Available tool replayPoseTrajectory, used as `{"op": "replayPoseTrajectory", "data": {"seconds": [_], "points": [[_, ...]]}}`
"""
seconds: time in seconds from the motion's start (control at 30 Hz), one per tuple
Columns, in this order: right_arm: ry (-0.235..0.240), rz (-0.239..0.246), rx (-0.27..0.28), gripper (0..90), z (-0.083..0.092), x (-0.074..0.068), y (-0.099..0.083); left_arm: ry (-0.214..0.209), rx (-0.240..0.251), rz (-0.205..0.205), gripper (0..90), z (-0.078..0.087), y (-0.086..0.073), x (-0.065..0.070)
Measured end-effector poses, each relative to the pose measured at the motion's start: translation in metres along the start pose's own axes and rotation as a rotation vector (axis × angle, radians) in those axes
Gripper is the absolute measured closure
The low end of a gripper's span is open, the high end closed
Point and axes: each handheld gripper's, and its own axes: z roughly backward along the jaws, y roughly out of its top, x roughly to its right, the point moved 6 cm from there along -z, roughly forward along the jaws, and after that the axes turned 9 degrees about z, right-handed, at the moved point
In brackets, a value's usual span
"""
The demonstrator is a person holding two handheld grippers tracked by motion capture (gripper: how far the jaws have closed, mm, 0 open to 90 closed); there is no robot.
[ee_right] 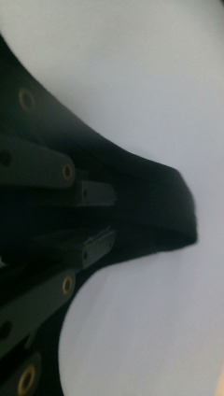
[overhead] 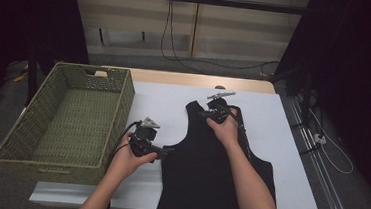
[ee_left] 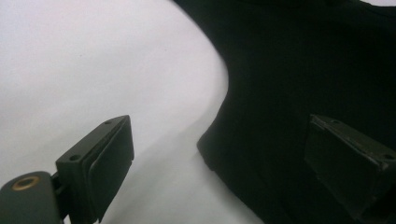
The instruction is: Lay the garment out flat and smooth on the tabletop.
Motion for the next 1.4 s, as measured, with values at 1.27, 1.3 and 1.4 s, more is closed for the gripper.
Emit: {"op": "replayPoseTrajectory", "data": {"seconds": [1.27,1.3,1.4], "points": [[-0.051,0.048,0.027,90.0,0.015,-0.002,0.001,-0.012,0.006,-0.002,8.9,0.004,0.003,0.002],[-0.055,0.040,0.027,90.0,0.016,0.001,0.000,-0.011,0.009,-0.001,8.9,0.003,0.003,0.002],[-0.063,0.033,0.013,90.0,0.014,0.005,-0.004,-0.008,0.013,0.001,8.9,0.002,0.003,0.002]]}}
